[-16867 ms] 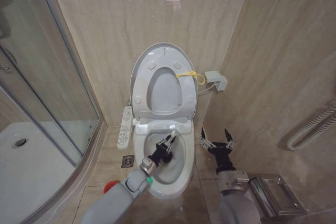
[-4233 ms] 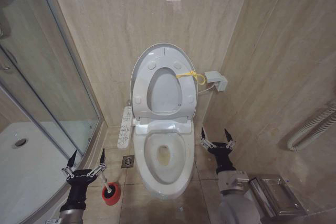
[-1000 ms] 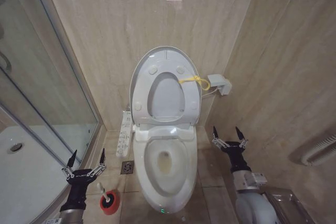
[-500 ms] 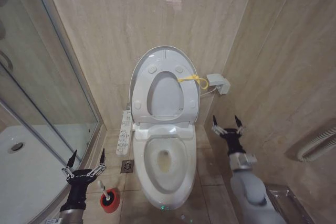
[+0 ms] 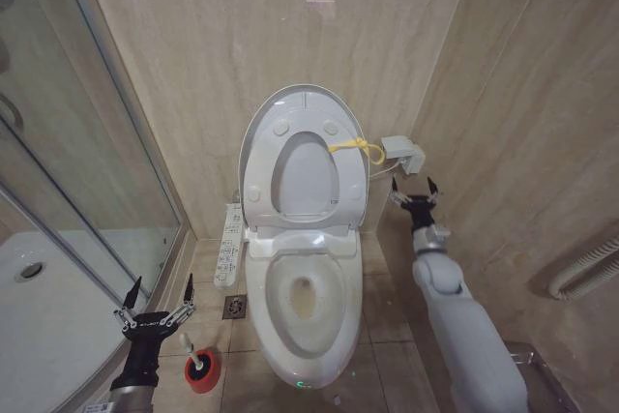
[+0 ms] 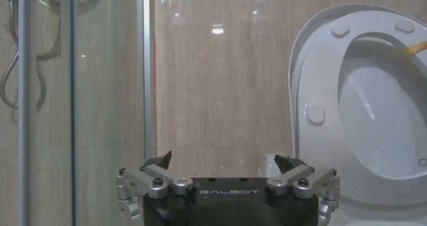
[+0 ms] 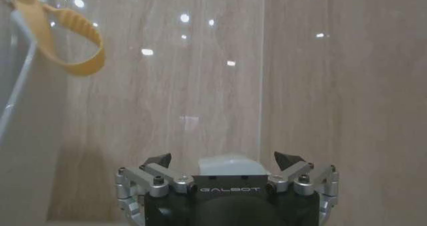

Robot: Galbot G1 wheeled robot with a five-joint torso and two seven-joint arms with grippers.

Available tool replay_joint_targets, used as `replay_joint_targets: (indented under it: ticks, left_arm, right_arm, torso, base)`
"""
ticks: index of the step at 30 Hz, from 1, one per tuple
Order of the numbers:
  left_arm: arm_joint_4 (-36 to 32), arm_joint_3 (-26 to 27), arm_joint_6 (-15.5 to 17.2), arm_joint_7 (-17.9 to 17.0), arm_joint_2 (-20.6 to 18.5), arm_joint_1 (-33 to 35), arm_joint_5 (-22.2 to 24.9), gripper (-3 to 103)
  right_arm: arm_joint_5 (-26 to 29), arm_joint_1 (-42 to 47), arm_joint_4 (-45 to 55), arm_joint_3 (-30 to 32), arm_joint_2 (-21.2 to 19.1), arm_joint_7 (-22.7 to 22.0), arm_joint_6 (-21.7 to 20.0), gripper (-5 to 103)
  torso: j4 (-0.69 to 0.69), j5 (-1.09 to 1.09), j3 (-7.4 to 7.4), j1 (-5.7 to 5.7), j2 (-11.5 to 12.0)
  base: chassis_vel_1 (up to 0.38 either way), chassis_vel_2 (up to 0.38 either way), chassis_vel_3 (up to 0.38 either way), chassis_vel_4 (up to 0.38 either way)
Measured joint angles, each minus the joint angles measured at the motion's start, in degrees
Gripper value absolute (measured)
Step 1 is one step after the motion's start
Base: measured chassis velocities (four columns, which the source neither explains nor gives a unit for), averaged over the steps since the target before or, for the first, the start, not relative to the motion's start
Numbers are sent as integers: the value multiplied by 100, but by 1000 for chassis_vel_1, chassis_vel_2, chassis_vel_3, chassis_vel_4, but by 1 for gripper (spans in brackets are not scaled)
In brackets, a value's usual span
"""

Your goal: Open the toilet lid, clean the toilet bowl with a toilet brush, close the toilet lid, and flush.

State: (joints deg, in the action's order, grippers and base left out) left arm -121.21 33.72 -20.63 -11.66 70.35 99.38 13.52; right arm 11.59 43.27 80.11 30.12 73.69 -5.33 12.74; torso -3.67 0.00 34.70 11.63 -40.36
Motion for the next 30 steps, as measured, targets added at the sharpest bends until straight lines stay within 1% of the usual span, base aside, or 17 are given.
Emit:
replay_joint_targets:
  ticks: [5, 6, 13, 19, 30]
  left_arm:
    - [0, -1, 0, 1, 0, 0, 0, 100]
    - [0, -1, 0, 1, 0, 0, 0, 100]
    - [0, 0, 0, 1, 0, 0, 0, 100]
    - [0, 0, 0, 1, 0, 0, 0, 100]
    - [0, 0, 0, 1, 0, 0, 0, 100]
  right_arm:
    - [-38, -553, -523, -139, 109, -10, 33, 100]
    - [-38, -553, -523, -139, 109, -10, 33, 100]
    - [-41, -1127, -860, -345, 197, -76, -106, 100]
    - [-41, -1378, -974, -481, 227, -140, -157, 100]
    - [17, -1478, -832, -852, 321, -299, -284, 100]
  torso:
    - [0, 0, 0, 0, 0]
    - [0, 0, 0, 0, 0]
    - [0, 0, -1, 0, 0]
    - [-2, -1, -1, 0, 0]
    - [0, -1, -1, -1, 0]
  base:
    - [0, 0, 0, 0]
    - [0, 0, 0, 0]
    - [0, 0, 0, 0]
    - [0, 0, 0, 0]
    - [0, 0, 0, 0]
